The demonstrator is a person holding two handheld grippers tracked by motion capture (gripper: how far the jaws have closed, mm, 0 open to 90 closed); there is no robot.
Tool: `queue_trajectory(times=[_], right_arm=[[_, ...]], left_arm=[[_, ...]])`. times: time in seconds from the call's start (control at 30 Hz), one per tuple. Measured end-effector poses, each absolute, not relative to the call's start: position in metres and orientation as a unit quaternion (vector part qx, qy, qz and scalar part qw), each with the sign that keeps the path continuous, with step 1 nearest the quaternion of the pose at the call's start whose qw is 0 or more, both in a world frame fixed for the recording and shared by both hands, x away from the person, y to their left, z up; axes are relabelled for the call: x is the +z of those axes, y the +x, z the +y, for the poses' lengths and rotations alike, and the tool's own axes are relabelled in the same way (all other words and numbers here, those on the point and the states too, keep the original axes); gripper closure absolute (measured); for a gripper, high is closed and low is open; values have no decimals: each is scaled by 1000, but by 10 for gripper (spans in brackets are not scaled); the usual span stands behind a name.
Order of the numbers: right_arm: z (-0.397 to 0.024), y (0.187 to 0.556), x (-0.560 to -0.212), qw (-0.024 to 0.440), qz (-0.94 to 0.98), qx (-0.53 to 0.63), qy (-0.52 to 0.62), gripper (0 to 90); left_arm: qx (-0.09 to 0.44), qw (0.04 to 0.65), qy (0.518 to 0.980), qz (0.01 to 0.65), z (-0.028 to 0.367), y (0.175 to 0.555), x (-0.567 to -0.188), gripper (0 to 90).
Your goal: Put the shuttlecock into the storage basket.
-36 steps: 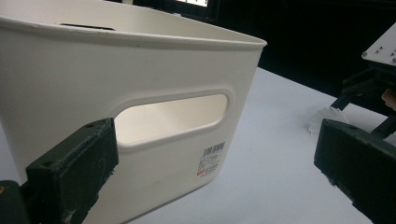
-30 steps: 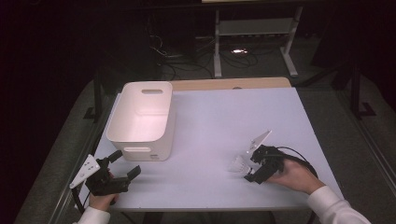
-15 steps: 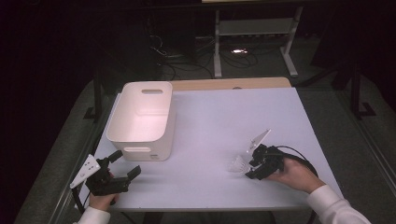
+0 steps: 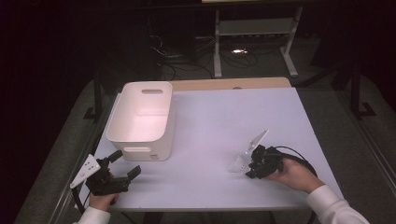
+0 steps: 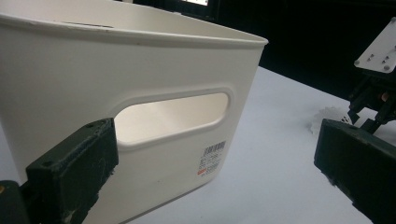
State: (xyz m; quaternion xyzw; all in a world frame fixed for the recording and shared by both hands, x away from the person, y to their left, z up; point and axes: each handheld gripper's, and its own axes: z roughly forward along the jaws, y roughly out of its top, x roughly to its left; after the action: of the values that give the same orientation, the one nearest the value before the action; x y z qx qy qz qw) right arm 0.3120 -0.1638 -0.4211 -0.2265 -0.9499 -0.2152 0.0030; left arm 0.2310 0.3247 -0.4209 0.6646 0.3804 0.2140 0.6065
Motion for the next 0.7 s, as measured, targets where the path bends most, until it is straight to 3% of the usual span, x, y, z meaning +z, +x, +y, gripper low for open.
queue_trajectory(times=[0.7], right_arm=[[-163, 314, -400, -5, -943, -244, -226, 632]], left_arm=[[213, 608, 664, 381, 325, 231, -421, 0]])
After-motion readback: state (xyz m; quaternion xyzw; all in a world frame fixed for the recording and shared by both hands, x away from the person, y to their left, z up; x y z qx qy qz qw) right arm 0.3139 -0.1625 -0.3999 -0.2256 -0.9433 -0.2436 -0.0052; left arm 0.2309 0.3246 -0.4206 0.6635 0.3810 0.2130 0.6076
